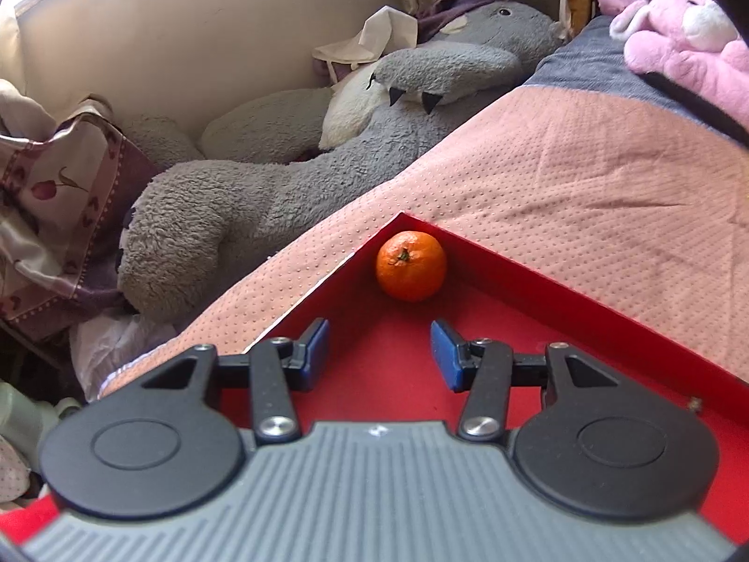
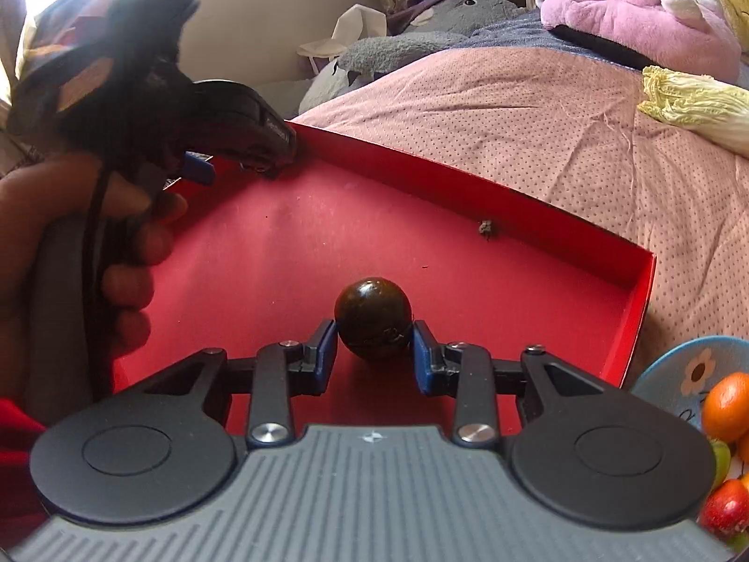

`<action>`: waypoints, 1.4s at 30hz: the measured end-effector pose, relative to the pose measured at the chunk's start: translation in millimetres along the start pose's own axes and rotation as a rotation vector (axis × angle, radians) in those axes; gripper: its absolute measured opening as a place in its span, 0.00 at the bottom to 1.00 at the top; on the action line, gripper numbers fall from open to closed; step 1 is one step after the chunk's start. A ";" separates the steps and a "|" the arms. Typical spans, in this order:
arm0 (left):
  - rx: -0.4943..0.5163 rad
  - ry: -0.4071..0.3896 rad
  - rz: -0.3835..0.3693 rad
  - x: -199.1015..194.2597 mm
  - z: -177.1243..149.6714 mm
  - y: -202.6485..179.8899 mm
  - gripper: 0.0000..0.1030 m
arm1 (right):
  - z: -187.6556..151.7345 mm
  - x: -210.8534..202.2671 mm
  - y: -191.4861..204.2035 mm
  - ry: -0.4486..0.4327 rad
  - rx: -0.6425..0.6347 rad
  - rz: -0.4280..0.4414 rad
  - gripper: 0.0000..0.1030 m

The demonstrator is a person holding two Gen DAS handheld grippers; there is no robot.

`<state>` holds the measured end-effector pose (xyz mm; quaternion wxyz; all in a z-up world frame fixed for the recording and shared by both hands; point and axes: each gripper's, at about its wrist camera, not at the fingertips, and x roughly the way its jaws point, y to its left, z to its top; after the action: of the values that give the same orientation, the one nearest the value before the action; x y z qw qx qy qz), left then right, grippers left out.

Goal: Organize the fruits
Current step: 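Grasp the mandarin in the tray with the left gripper, then carry the dark tomato to the blue plate with the right gripper while the left carries the mandarin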

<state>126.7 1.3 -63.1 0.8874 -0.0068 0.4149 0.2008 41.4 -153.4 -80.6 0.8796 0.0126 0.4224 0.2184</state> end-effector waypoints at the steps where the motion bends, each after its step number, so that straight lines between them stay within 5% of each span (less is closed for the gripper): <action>1: 0.004 0.005 -0.001 3.9 1.4 -0.2 0.49 | -0.3 -0.3 -0.3 0.000 0.000 0.002 0.38; 20: 0.171 -0.037 -0.068 27.4 20.0 -20.2 0.49 | 0.6 -0.8 3.5 0.012 -0.026 -0.009 0.38; 23: 0.163 -0.043 -0.065 28.5 20.7 -16.6 0.39 | -0.3 -2.6 4.4 0.015 -0.021 -0.010 0.38; 42: 0.064 -0.021 -0.218 -5.5 0.1 4.8 0.37 | -6.1 -34.8 7.9 -0.039 -0.006 -0.024 0.38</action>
<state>121.9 3.9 -58.2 0.9082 -0.0216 0.4084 0.0896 14.8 -161.0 -57.2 0.8902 0.0094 0.4049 0.2088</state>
